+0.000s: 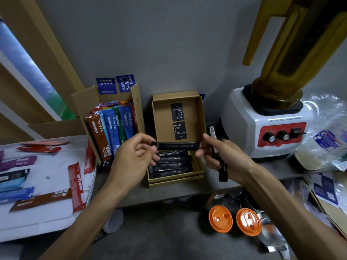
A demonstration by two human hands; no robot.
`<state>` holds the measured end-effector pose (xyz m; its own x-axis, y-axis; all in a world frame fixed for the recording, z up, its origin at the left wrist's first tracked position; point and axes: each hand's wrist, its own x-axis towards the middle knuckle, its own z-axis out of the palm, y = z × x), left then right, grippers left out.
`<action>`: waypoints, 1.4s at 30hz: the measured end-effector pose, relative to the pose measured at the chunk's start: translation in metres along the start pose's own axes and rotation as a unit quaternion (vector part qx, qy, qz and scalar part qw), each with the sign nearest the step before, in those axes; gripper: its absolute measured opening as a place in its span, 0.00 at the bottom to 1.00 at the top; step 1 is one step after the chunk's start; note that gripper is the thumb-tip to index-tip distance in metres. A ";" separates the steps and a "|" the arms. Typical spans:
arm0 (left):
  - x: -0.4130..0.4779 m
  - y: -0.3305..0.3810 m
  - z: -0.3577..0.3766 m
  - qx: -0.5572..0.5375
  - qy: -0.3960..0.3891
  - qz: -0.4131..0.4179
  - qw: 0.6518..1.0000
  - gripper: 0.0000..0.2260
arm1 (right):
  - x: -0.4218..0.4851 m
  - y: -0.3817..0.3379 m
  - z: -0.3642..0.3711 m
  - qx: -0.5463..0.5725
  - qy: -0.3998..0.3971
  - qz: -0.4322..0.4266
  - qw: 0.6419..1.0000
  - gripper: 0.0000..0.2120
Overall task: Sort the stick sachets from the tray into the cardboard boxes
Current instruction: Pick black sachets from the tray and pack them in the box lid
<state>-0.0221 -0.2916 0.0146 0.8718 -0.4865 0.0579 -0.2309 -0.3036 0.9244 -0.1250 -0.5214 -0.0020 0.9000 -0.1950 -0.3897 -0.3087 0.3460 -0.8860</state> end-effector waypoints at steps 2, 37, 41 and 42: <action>-0.001 -0.002 -0.001 0.009 -0.008 0.001 1.000 0.06 | 0.001 0.000 0.002 0.004 -0.001 0.003 1.000 0.18; 0.023 -0.045 0.036 0.430 -0.046 0.255 0.865 0.15 | -0.009 0.031 -0.010 0.109 0.065 -0.017 0.992 0.09; 0.021 -0.040 0.034 0.388 -0.036 0.242 0.889 0.13 | -0.017 0.026 -0.006 0.096 0.001 -0.037 0.995 0.13; 0.019 -0.030 0.034 0.346 -0.030 0.238 0.907 0.12 | -0.018 0.023 -0.004 0.073 -0.016 -0.035 0.997 0.14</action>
<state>-0.0130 -0.3199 -0.0247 0.5824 -0.7342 0.3491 -0.8086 -0.4789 0.3418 -0.1503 -0.5138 -0.0167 0.9282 -0.1941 -0.3175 -0.1985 0.4633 -0.8637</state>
